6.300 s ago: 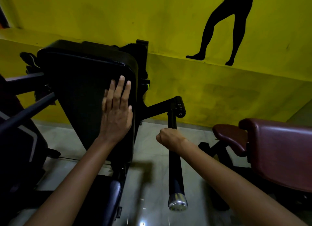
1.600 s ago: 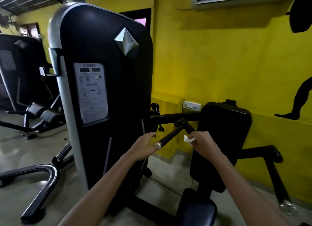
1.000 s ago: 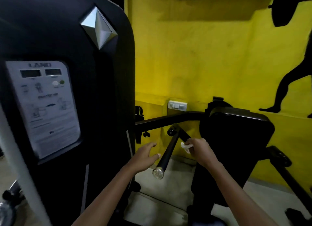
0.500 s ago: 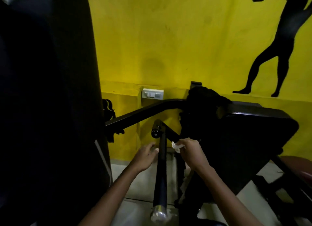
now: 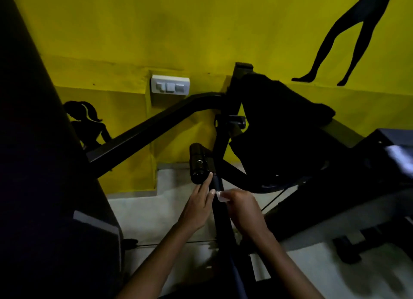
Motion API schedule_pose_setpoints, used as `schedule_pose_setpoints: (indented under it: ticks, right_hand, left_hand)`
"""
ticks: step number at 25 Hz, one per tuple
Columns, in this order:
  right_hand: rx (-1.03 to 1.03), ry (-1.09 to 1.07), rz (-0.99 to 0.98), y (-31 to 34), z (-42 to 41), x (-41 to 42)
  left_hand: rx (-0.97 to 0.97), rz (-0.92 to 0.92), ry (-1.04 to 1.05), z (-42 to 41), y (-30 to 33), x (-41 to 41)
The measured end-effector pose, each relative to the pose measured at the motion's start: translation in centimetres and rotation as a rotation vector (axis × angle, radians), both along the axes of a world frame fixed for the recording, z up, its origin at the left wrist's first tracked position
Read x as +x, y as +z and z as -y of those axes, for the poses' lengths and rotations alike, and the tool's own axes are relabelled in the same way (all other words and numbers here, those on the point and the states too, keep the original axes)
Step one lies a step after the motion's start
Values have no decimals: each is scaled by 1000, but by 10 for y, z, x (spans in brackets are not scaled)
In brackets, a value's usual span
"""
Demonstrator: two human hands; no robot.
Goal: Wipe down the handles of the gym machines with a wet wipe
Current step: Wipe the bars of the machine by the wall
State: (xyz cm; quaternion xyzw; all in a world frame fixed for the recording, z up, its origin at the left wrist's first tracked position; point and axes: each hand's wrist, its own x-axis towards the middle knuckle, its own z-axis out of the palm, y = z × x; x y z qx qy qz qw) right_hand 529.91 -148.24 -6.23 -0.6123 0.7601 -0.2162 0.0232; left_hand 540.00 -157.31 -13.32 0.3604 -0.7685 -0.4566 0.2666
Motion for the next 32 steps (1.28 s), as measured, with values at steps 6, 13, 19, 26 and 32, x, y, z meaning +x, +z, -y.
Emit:
schedule_pose_setpoints:
  ticks: [6, 13, 19, 26, 32]
  right_hand:
    - [33, 46, -90, -4, -37, 17]
    - [58, 58, -119, -8, -56, 35]
    - [47, -66, -182, -12, -64, 45]
    - [-67, 3, -103, -2, -108, 48]
    - [-57, 154, -152, -1, -143, 51]
  left_hand:
    - [-3, -69, -1, 5, -8, -11]
    - [-1, -87, 29, 0, -11, -14]
    - [5, -70, 29, -9, -11, -10]
    - [5, -32, 37, -25, -7, -6]
    - [5, -12, 92, -47, -3, -1]
